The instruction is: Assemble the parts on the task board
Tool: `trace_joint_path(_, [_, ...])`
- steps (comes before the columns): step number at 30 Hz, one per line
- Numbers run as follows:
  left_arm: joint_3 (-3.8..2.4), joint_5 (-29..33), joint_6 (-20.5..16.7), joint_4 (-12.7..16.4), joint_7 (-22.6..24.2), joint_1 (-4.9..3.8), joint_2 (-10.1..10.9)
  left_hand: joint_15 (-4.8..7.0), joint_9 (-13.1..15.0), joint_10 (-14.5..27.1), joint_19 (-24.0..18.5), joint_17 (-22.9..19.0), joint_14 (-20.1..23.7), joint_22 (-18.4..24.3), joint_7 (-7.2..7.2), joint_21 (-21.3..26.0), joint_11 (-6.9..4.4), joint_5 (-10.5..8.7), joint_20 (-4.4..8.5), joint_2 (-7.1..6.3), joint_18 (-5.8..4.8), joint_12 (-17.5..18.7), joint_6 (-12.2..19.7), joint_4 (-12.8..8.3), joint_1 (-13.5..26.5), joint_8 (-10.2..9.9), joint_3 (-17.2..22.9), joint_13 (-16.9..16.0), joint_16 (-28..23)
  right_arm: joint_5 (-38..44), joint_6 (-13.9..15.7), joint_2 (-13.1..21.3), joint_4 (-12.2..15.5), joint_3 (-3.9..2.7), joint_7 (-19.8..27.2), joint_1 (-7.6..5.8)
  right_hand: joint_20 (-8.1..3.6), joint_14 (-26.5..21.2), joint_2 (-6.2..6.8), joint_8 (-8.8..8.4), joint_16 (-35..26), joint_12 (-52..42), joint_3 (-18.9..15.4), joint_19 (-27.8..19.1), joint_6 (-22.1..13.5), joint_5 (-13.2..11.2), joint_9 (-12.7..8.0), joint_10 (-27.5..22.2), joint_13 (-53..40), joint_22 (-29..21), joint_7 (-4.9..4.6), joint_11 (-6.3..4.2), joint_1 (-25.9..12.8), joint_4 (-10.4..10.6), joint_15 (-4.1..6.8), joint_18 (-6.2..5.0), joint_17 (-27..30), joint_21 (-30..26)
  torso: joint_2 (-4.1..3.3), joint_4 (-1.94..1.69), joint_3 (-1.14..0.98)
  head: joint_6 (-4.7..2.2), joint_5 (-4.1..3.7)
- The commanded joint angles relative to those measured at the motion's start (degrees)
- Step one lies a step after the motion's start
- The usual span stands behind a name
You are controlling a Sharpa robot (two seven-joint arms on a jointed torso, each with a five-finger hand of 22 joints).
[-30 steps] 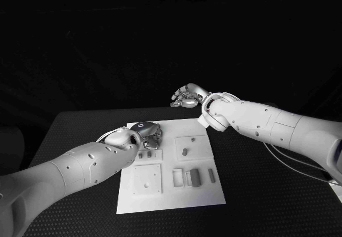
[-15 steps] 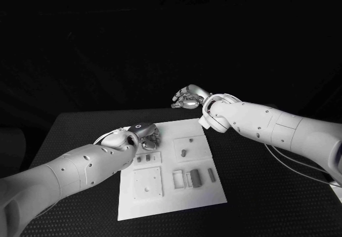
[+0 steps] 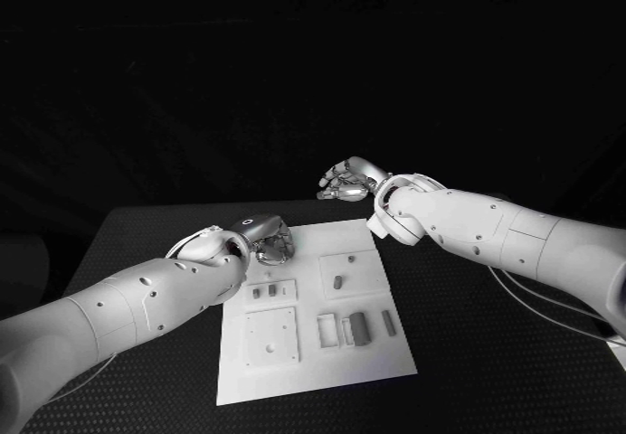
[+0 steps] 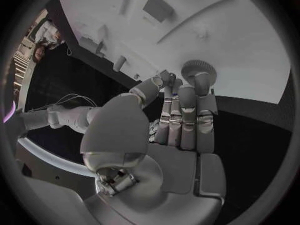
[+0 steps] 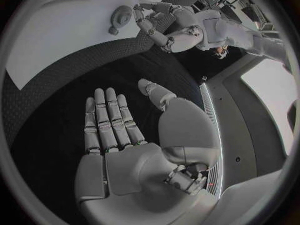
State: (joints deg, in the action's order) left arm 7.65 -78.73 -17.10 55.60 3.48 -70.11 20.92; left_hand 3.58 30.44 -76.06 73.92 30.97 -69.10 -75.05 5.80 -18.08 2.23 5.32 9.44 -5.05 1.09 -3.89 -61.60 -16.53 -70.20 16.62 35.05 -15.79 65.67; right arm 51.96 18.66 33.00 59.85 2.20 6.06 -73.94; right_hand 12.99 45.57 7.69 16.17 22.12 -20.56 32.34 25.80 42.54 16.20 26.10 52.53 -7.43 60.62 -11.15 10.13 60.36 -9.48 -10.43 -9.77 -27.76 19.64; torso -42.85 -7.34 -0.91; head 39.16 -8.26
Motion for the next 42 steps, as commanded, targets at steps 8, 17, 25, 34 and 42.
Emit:
trace_joint_path(8, [-0.08, 2.5, 1.8, 5.6, -0.9, -0.96, 5.7, 0.54, 0.0, -0.5, 0.2, 0.1, -0.9, -1.4, 0.05, -0.5, 0.06, 0.21, 0.31, 1.01, 2.56, -0.2, -0.3, -0.1, -0.2, 0.3, 0.4, -0.1, 0.5, -0.1, 0.0, 0.9, 0.4, -0.01, 0.5, -0.01, -0.07, 0.1, 0.16, 0.24, -0.2, 0.3, -0.3, -0.2, -0.3, 0.3, -0.1, 0.5, 0.1, 0.1, -1.49, -0.10, 0.5, -0.1, -0.21, 0.93, -0.1, -0.4, 0.00, -0.07, 0.03, 0.05, 0.21])
trace_joint_path(17, [0.00, 3.7, 2.0, 10.6, -2.1, -1.04, 11.3, 0.62, 0.1, -0.6, 0.4, 0.2, -1.2, -1.4, 0.03, -0.9, -0.01, 0.21, 0.41, 0.93, 2.63, -0.2, -0.4, -0.1, -0.2, 0.3, 0.4, -0.1, 0.9, -0.1, 0.0, 1.4, 0.5, -0.01, 0.5, 0.00, -0.08, 0.1, 0.17, 0.24, -0.3, 0.3, -0.3, -0.2, -0.3, 0.3, -0.1, 0.5, 0.2, 0.2, -1.48, -0.10, 0.5, -0.1, -0.21, 0.93, -0.1, -0.4, -0.04, -0.01, 0.02, 0.07, 0.43])
trace_joint_path(25, [0.06, 3.6, 2.5, 10.4, -2.1, -1.01, 11.7, 0.72, 0.1, -0.7, 0.7, 0.5, -1.4, -1.4, 0.02, -1.5, -0.09, 0.21, 0.51, 0.91, 2.73, -0.1, -0.5, -0.1, -0.1, 0.3, 0.4, -0.1, 1.6, -0.1, -0.1, 1.3, 0.4, -0.01, 0.5, 0.01, -0.08, 0.1, 0.16, 0.25, -0.3, 0.3, -0.3, -0.2, -0.3, 0.3, -0.1, 0.5, 0.2, 0.2, -1.48, -0.10, 0.5, -0.1, -0.20, 0.94, -0.2, -0.5, -0.11, 0.04, -0.01, 0.04, 0.59])
trace_joint_path(34, [0.15, 3.6, 2.2, 9.1, -1.4, -0.49, 10.7, 0.73, 0.1, -0.7, 0.7, 0.5, -1.4, -1.4, 0.02, -1.7, -0.10, 0.21, 0.53, 0.93, 2.75, -0.1, -0.4, -0.1, -0.1, 0.3, 0.4, -0.1, 1.7, -0.1, -0.1, 1.1, 0.4, -0.01, 0.6, 0.01, -0.08, 0.1, 0.15, 0.26, -0.3, 0.3, -0.3, -0.1, -0.3, 0.3, -0.1, 0.5, 0.2, 0.2, -1.48, -0.10, 0.5, 0.0, -0.20, 0.94, -0.2, -0.5, -0.12, 0.07, -0.10, 0.12, 0.69])
trace_joint_path(42, [0.39, 3.0, 2.0, 7.3, -0.9, 0.35, 9.6, 0.73, 0.1, -0.7, 0.8, 0.6, -1.5, -1.4, 0.03, -1.8, -0.10, 0.22, 0.55, 0.98, 2.79, -0.1, -0.4, -0.1, -0.1, 0.2, 0.4, -0.1, 1.9, -0.1, -0.1, 1.0, 0.2, -0.01, 0.6, 0.01, -0.08, 0.1, 0.14, 0.26, -0.3, 0.3, -0.3, -0.1, -0.3, 0.3, -0.1, 0.5, 0.3, 0.3, -1.48, -0.10, 0.5, 0.0, -0.20, 0.95, -0.2, -0.5, -0.12, 0.11, -0.16, 0.28, 0.59])
